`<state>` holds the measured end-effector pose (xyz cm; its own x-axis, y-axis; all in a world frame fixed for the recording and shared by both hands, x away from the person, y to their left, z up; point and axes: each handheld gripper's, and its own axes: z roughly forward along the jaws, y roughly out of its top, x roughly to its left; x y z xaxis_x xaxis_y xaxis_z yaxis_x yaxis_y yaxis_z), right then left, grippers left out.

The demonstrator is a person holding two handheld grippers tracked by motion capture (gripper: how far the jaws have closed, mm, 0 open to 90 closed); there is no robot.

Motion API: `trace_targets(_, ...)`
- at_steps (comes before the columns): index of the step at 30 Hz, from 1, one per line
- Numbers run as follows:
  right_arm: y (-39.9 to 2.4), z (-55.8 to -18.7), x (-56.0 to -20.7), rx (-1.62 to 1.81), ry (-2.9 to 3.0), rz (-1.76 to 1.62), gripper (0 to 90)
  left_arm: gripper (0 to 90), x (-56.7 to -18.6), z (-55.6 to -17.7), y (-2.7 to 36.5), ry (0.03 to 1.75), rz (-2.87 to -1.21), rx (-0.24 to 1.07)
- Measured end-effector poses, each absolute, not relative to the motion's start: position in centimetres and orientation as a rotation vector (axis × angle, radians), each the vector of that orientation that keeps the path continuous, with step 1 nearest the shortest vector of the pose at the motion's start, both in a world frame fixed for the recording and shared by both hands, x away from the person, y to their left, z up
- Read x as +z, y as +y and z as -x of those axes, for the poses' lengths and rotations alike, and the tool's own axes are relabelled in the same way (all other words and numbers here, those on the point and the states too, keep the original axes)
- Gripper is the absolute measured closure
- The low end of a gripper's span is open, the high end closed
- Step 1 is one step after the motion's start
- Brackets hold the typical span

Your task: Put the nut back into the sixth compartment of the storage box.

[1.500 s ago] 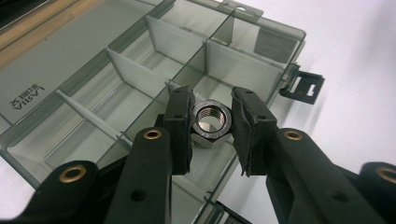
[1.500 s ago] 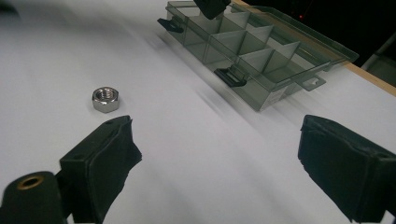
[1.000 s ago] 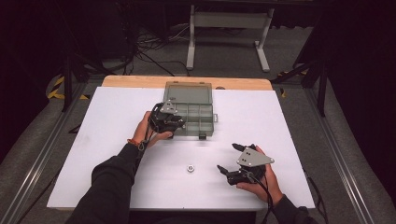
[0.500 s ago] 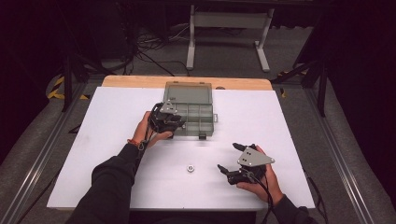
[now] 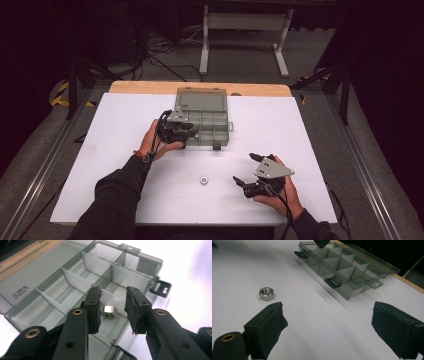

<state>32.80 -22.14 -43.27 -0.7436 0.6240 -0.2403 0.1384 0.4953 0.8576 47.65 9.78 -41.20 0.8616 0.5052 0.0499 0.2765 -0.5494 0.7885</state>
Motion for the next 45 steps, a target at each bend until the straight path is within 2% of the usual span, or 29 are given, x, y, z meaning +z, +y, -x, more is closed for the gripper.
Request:
trace_targets(7,-22.1,-32.8,-43.2,1.196,2.209,-0.624,11.1,59.5,-40.8,-45.7,9.8,0.498,-2.176,0.343)
trace_targets(10,-22.1,-32.8,-43.3,1.196,2.210,-0.623,11.1,53.2,-40.8,-44.9,9.8,0.478,-2.176,0.351)
trace_targets(16,-22.1,-32.8,-43.2,1.200,2.209,-0.626,11.1,46.6,-40.9,-42.6,9.7,0.425,-2.166,0.346)
trace_targets(17,-22.1,-32.8,-43.2,1.199,2.209,-0.626,11.1,44.6,-41.0,-42.2,9.6,0.426,-2.167,0.343)
trace_targets(19,-22.1,-32.8,-43.2,1.196,2.208,-0.623,11.1,31.7,-41.2,-41.5,9.6,0.433,-2.175,0.342)
trace_targets(28,-22.0,-32.8,-43.3,1.193,2.216,-0.623,11.1,11.5,-42.9,-39.3,10.2,0.434,-2.188,0.261)
trace_targets(34,-22.0,-32.7,-43.3,1.194,2.219,-0.617,11.1,8.7,-43.9,-38.1,10.1,0.433,-2.194,0.198)
trace_targets(45,-22.0,-32.7,-43.2,1.190,2.217,-0.610,11.1,13.0,-45.3,-37.2,7.8,0.378,-2.254,0.132)
